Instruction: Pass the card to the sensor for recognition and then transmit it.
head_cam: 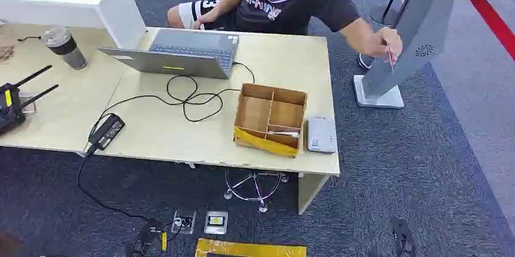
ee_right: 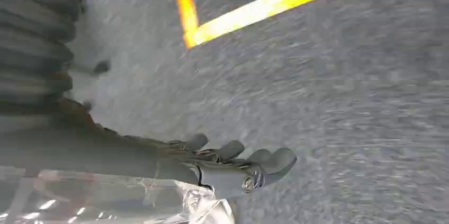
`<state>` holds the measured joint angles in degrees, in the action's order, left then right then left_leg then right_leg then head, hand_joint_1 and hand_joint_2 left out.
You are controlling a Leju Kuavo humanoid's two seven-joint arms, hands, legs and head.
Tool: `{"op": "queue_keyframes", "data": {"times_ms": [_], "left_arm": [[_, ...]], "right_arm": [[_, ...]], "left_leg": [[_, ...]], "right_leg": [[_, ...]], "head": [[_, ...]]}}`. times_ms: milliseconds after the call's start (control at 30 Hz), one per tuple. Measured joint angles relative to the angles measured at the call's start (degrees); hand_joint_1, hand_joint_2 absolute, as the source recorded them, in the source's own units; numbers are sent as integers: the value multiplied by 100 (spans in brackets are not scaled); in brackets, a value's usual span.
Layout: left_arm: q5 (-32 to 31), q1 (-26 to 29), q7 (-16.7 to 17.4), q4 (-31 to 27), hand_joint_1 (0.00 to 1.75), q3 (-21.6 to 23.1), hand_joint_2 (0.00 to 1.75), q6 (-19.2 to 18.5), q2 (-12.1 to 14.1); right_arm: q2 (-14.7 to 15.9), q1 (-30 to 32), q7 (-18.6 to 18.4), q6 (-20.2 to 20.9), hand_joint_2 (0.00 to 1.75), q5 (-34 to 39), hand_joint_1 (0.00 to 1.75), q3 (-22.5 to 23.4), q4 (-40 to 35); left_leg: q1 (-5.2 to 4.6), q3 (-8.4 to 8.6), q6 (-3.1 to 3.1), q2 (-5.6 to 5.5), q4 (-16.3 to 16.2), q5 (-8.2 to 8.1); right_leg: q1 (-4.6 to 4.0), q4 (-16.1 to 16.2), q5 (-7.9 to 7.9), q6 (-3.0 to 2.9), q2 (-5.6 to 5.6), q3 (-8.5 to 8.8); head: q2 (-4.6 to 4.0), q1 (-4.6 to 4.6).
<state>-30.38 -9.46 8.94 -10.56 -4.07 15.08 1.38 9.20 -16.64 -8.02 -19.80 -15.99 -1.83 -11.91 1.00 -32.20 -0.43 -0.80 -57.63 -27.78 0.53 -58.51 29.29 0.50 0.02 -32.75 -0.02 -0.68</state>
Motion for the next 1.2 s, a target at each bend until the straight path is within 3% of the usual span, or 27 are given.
{"op": "queue_keyframes", "data": {"times_ms": [167, 633, 833, 1000, 1200], "left_arm": [[-35, -27, 0, 0, 0, 0, 175, -4, -2], [-79, -99, 2, 0, 0, 2, 175, 4, -20], [-79, -126, 7, 0, 0, 2, 175, 7, -26], [-79, -132, 6, 0, 0, 2, 175, 20, -28], [-92, -181, 7, 0, 0, 2, 175, 20, -28]], "right_arm": [[221, -399, 674, -269, 175, 356, 0, 209, -94], [713, -1497, 1814, -747, 175, 174, 0, 448, -643], [824, -1836, 1855, -800, 175, 63, 0, 444, -992], [824, -1943, 2131, -878, 175, -136, 0, 435, -1291], [802, -2247, 1731, -911, 175, -1130, 0, 226, -2357]], "left_leg": [[-3, 3, 1, 2, 0, 1], [-14, 2, 15, 2, -2, 11], [-14, 2, 16, 0, -3, 11], [-15, -2, 16, 0, -2, 11], [-14, -2, 18, -5, -2, 16]], "right_leg": [[2, 0, -5, 6, 4, 1], [14, -1, -14, 13, 3, 1], [14, -1, -15, 13, -1, 2], [15, -2, -15, 13, -1, 1], [14, -4, -16, 13, -5, 6]], "head": [[2, 0], [2, 0], [0, 0], [2, 2], [0, 0]]}}
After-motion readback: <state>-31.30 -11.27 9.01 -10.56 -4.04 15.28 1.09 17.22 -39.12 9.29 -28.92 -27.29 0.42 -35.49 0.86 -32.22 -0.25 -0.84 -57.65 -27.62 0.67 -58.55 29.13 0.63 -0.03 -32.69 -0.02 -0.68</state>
